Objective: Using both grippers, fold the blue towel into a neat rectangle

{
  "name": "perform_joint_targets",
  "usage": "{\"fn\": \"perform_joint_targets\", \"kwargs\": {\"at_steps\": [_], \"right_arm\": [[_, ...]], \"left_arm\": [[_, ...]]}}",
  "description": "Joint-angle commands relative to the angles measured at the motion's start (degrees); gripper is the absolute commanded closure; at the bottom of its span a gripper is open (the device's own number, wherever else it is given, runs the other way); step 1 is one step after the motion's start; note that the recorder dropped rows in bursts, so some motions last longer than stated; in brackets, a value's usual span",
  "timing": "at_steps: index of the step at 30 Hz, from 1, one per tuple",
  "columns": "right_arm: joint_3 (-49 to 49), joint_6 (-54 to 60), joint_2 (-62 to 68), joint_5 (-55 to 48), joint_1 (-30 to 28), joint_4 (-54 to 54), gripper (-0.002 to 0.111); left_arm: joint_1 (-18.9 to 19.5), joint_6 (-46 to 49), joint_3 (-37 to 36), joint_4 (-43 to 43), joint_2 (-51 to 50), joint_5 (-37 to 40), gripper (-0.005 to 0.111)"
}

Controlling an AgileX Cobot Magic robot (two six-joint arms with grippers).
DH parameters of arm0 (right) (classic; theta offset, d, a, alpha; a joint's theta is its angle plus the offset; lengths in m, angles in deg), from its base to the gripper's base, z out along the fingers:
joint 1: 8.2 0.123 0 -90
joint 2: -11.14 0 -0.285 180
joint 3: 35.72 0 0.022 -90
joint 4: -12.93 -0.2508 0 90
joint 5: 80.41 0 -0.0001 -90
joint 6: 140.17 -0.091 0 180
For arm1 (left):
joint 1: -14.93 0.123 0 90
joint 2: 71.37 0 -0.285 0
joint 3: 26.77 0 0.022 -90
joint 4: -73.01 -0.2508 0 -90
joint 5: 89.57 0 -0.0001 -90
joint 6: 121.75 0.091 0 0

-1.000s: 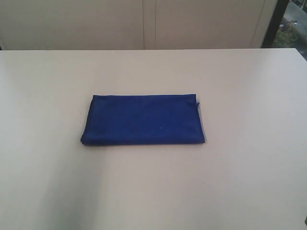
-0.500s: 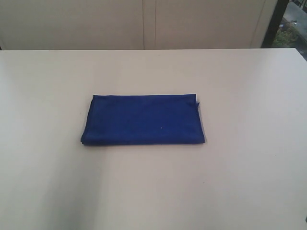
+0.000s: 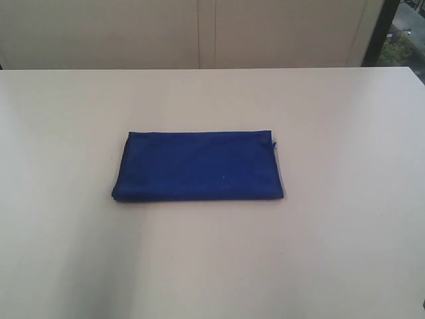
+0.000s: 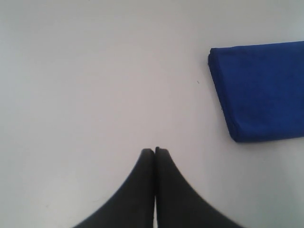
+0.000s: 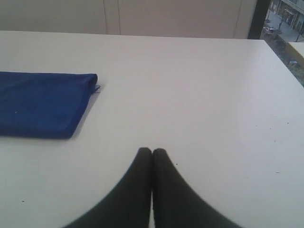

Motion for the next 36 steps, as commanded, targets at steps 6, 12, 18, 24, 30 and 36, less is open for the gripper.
{"fn": "perform_joint_targets", "kwargs": {"at_steps": [6,12,18,24,30,36], "right_arm": [[-0.2,-0.1,-0.4,0.4,-0.6,0.1,0.108],[-0.2,-0.1,-0.4,0.4,-0.6,0.1,0.108],[-0.2,-0.1,-0.4,0.4,-0.6,0.1,0.108],[-0.2,-0.1,-0.4,0.4,-0.6,0.1,0.108],[-0.2,-0.1,-0.4,0.4,-0.6,0.1,0.108],[-0.2,-0.1,-0.4,0.4,-0.6,0.1,0.108]], "left_arm": [[0.1,0.1,-0.3,0.6,2.5,-0.1,0.107],[0.1,0.3,-2.6,-0.3,12.0,1.2,0.107],[0.0,0.3,-12.0,-1.1,25.2,0.8,0.107],[0.1,0.3,-21.9,-3.0,35.9,0.3,0.107],[0.0,0.3,-29.6,-3.4,43.8,0.2,0.107],[0.0,0.3,-34.2,-3.4,47.1,0.2,0.107]]}}
